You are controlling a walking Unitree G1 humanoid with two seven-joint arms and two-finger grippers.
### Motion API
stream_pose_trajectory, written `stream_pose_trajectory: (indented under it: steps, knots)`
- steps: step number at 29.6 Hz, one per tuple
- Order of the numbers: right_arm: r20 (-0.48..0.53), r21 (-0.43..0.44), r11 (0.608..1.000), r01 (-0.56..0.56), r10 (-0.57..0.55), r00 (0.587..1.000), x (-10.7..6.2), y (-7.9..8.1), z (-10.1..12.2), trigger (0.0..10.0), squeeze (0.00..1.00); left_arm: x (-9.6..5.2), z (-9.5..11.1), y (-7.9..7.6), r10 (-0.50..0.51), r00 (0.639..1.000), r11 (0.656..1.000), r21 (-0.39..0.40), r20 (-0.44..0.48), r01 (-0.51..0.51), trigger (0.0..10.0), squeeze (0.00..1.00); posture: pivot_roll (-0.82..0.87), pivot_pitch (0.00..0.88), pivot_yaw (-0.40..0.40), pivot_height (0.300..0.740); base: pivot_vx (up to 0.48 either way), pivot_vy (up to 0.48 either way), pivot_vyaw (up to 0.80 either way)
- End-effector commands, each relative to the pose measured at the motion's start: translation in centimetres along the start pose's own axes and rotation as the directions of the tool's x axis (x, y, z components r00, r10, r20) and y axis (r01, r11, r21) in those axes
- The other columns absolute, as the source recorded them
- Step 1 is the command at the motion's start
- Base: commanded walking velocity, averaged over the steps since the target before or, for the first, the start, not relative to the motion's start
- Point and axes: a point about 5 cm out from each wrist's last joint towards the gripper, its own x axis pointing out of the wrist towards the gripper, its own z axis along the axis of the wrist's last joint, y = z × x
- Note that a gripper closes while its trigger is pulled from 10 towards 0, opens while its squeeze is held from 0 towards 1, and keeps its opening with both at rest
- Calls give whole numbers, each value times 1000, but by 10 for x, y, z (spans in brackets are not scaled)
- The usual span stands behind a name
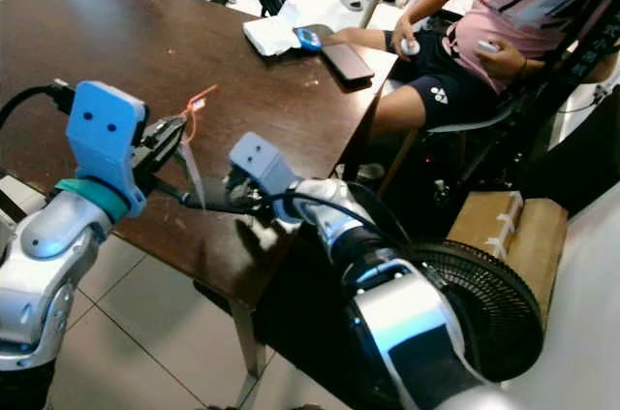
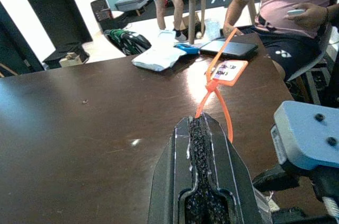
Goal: Hang keys on a hook
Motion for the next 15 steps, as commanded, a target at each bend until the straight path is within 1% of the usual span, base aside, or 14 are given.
stream_pose_trajectory:
  steps: [1, 2, 4, 5, 6, 7, 8, 9, 10, 12, 13, 14, 15]
  knots:
    - [39, 1, 999, -32, 32, 999, 0, 3, 1, 10000, 0, -2, -2, 0, -1, 1000, 1000, -7, -9, 1, 10000, 0, 110, 42, 27, 740, 0, 0, 0]
    - [52, -2, 999, -49, 49, 997, 1, 5, 1, 10000, 0, -2, -2, 0, -3, 1000, 1000, -6, -8, 3, 10000, 0, 113, 39, 31, 740, 0, 0, 0]
    - [41, 0, 999, -52, 52, 998, 1, 6, 0, 10000, 0, -2, -2, 0, -4, 1000, 1000, -6, -8, 4, 10000, 0, 113, 39, 31, 740, 0, 0, 0]
    - [1, 6, 999, -46, 46, 999, 2, 7, -4, 10000, 0, -1, -1, 0, -5, 1000, 1000, -6, -7, 5, 10000, 0, 113, 39, 31, 740, 0, 0, 0]
    - [1, 6, 999, -46, 46, 999, 2, 7, -4, 10000, 0, -1, -1, 0, -5, 1000, 1000, -6, -7, 5, 10000, 0, 113, 39, 31, 740, 0, 0, 0]
    - [-39, 1, 999, -41, 41, 998, 3, 8, -7, 10000, 0, -1, -1, 0, -5, 1000, 1000, -6, -6, 5, 10000, 0, 115, 38, 30, 740, 0, 0, 0]
    - [-86, -15, 999, -45, 43, 995, 4, 9, -11, 10000, 0, -1, -1, 0, -5, 1000, 1000, -6, -6, 5, 10000, 0, 115, 38, 30, 740, 0, 0, 0]
    - [-86, -15, 999, -45, 43, 995, 4, 9, -11, 10000, 0, -1, -1, 0, -5, 1000, 1000, -6, -6, 5, 10000, 0, 115, 38, 30, 740, 0, 0, 0]
    - [-131, -38, 998, -42, 37, 991, 4, 10, -15, 10000, 0, -1, -1, 0, -4, 1000, 1000, -6, -6, 4, 10000, 0, 115, 38, 30, 740, 0, 0, 0]
    - [-131, -38, 998, -42, 37, 991, 4, 10, -15, 10000, 0, -1, -1, 0, -4, 1000, 1000, -6, -6, 4, 10000, 0, 115, 38, 30, 740, 0, 0, 0]
    - [-161, -52, 998, -33, 25, 987, 5, 10, -18, 10000, 0, -2, -1, 0, -3, 1000, 1000, -6, -6, 3, 10000, 0, 113, 47, 27, 740, 0, 0, 0]
    - [-161, -52, 998, -33, 25, 987, 5, 10, -18, 10000, 0, -2, -1, 0, -3, 1000, 1000, -6, -6, 3, 10000, 0, 113, 47, 27, 740, 0, 0, 0]
    - [-182, -56, 998, -22, 11, 983, 5, 10, -20, 10000, 0, -2, -1, 0, -2, 1000, 1000, -6, -7, 2, 10000, 0, 114, 50, 26, 740, 0, 0, 0]
